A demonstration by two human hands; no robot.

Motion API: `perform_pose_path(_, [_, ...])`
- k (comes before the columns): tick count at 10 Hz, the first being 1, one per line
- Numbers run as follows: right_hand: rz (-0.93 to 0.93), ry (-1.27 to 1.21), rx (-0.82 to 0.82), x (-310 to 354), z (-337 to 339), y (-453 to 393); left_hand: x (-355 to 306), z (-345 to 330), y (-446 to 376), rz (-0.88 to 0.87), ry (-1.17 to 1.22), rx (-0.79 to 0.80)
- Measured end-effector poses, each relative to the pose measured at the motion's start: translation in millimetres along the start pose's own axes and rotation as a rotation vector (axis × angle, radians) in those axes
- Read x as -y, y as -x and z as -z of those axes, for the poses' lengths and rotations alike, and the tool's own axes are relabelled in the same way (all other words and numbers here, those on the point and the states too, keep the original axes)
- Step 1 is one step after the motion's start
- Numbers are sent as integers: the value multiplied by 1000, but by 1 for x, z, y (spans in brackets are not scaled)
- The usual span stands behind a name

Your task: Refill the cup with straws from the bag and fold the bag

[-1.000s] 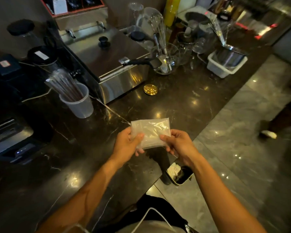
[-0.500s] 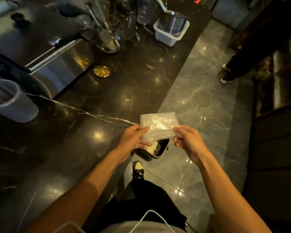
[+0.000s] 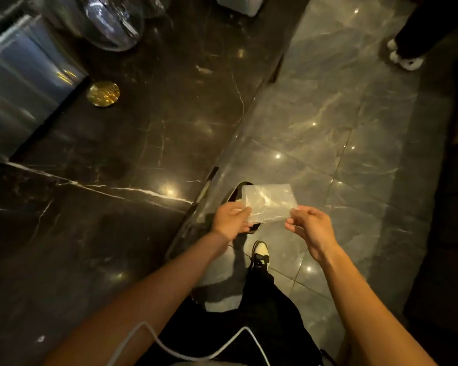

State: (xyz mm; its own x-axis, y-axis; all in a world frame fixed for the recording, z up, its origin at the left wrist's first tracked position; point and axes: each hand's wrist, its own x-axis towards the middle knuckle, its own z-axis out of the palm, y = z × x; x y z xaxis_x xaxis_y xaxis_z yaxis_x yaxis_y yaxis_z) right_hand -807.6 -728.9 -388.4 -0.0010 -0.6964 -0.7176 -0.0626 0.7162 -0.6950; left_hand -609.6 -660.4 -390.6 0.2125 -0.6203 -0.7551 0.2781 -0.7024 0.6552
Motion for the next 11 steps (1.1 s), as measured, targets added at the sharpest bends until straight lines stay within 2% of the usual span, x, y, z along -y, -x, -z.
perform_pose_path(1, [-62,131,-21,-24,28,-89,27,-52,-79,44,-93,-81])
perform_pose_path(2, [-97,214,-42,-42,30,-120,43,-58,-107,107,-119,-100])
perform_pose_path(5, [-217,398,-55,-173,18,-321,175,-90,-288,273,-245,-234])
perform_pose_path(7, [-156,588,-28,-230,2,-391,231,-89,-363,341,-270,-288])
perform_pose_path(9, [-103,643,-20,-241,-11,-417,240,-81,-387,381,-202,-300])
perform_pose_path(10, [-100,682,1,-234,-14,-416,235,-76,-389,356,-284,-257])
perform_pose_path(11, [-85,830,46,-207,-18,-400,215,-72,-372,313,-486,-242])
